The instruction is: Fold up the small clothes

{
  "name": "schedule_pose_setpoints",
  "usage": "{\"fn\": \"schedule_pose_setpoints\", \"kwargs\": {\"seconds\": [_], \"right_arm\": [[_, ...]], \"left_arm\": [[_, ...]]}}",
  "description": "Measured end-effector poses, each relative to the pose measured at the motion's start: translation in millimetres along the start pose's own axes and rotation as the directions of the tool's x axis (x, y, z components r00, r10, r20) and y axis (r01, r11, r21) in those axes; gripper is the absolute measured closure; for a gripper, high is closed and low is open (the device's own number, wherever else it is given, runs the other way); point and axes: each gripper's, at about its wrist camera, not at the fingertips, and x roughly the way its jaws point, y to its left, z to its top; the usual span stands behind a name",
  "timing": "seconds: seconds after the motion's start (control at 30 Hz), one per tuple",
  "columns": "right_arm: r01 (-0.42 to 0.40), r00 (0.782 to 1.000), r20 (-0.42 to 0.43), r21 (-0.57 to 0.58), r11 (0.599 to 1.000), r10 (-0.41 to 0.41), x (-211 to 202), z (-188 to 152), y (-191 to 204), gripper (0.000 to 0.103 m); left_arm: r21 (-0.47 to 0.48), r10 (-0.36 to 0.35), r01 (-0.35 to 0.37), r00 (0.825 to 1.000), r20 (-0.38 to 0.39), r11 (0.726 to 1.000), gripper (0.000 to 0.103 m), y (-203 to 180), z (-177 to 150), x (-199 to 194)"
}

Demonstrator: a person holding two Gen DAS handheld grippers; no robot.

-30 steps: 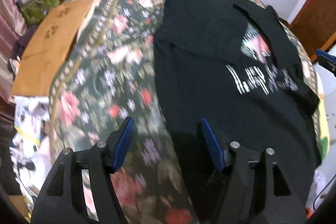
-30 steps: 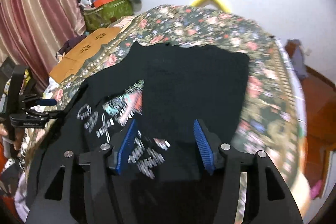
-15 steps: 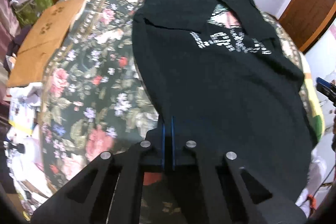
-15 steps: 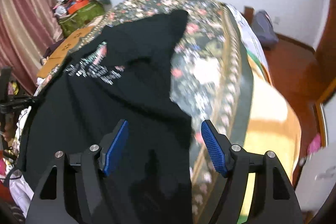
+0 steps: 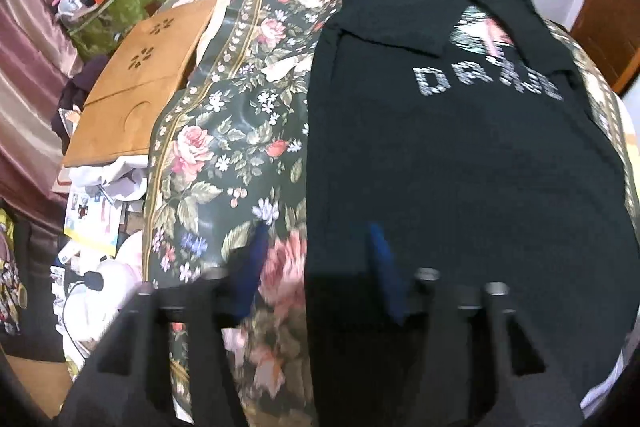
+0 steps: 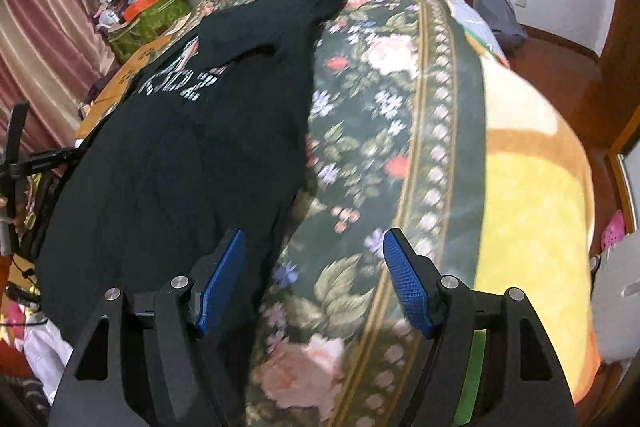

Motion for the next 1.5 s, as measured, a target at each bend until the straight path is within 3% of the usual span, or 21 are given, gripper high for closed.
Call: {"fn": "schedule_pose_setpoints", "kwargs": {"seconds": [0.17,0.3,0.33,0.43,0.5,0.53,0.57,0.67,0.83,0.93,1.07,1.17,1.23,1.27,1.3,1.33,1.37,1.4,1.5], "right_arm": [[-0.059,0.998,-0.034,0.011,0.998,0.060,9,-15,12,0.035],[-0.110,0.992,-0.056,0.037,0.993,0.112,19,-25,17,0.036],[-0.127,0.990,-0.049,0.049,0.991,0.129,20,-26,16,0.041],[-0.160,0.986,-0.038,0.033,0.986,0.162,19,-24,19,0.063],[-0.162,0.986,-0.044,0.011,0.987,0.162,21,-19,22,0.075],[-0.165,0.985,-0.043,0.001,0.986,0.165,22,-17,23,0.089],[-0.168,0.985,-0.041,-0.006,0.986,0.168,23,-15,22,0.094],[-0.127,0.992,-0.023,-0.042,0.991,0.126,24,-9,22,0.098],[0.002,1.000,0.011,-0.029,1.000,-0.002,22,6,1,0.098],[0.020,1.000,0.007,-0.047,0.999,-0.020,22,7,3,0.098],[0.062,0.998,0.008,-0.084,0.995,-0.062,22,8,6,0.098],[0.053,0.998,-0.011,-0.064,0.997,-0.054,18,9,1,0.095],[0.051,0.999,-0.013,-0.062,0.997,-0.052,14,12,-1,0.091],[0.050,0.999,-0.012,-0.060,0.997,-0.051,11,13,-1,0.088],[0.050,0.999,-0.008,-0.055,0.997,-0.050,6,13,-2,0.078],[0.041,0.999,0.001,-0.045,0.998,-0.041,-1,10,-4,0.065],[0.034,0.999,0.005,-0.039,0.999,-0.034,-3,10,-3,0.059],[0.024,1.000,0.010,-0.037,0.999,-0.024,-10,5,-4,0.054],[0.023,1.000,-0.011,-0.045,0.999,-0.023,-15,-5,-4,0.054]], "left_arm": [[0.021,-0.082,0.083,0.995,-0.053,0.996,0.043,-5,-26,-9],[0.036,-0.058,0.059,0.998,-0.039,0.998,0.042,-3,-40,-11],[0.033,-0.052,0.053,0.998,-0.039,0.998,0.043,0,-43,-12],[0.015,-0.056,0.057,0.997,-0.056,0.998,0.069,10,-46,-7],[-0.008,-0.081,0.081,0.994,-0.075,0.997,0.095,15,-45,-2],[-0.015,-0.083,0.082,0.994,-0.075,0.997,0.098,16,-44,0],[-0.017,-0.081,0.080,0.994,-0.072,0.997,0.099,16,-44,0],[-0.034,-0.090,0.089,0.995,-0.046,0.995,0.100,12,-37,-1],[-0.027,-0.105,0.105,0.994,0.009,0.994,0.100,9,-22,-8],[0.021,-0.019,0.019,1.000,-0.001,1.000,0.096,5,-21,-1],[-0.020,0.066,-0.066,0.998,-0.022,0.998,0.096,25,-24,8],[-0.086,0.014,-0.019,0.998,-0.058,0.996,0.096,47,-29,8],[-0.107,-0.027,0.021,0.998,-0.060,0.994,0.090,52,-33,2],[-0.116,-0.060,0.053,0.997,-0.056,0.992,0.079,54,-36,-3],[-0.121,-0.079,0.073,0.996,-0.048,0.990,0.062,54,-39,-8],[-0.125,-0.095,0.091,0.995,-0.034,0.988,0.054,53,-41,-13],[-0.126,-0.105,0.102,0.994,-0.018,0.987,0.044,52,-45,-18],[-0.123,-0.112,0.110,0.994,-0.010,0.986,0.043,50,-48,-22],[-0.099,-0.142,0.140,0.990,-0.018,0.985,0.043,40,-56,-23]]}}
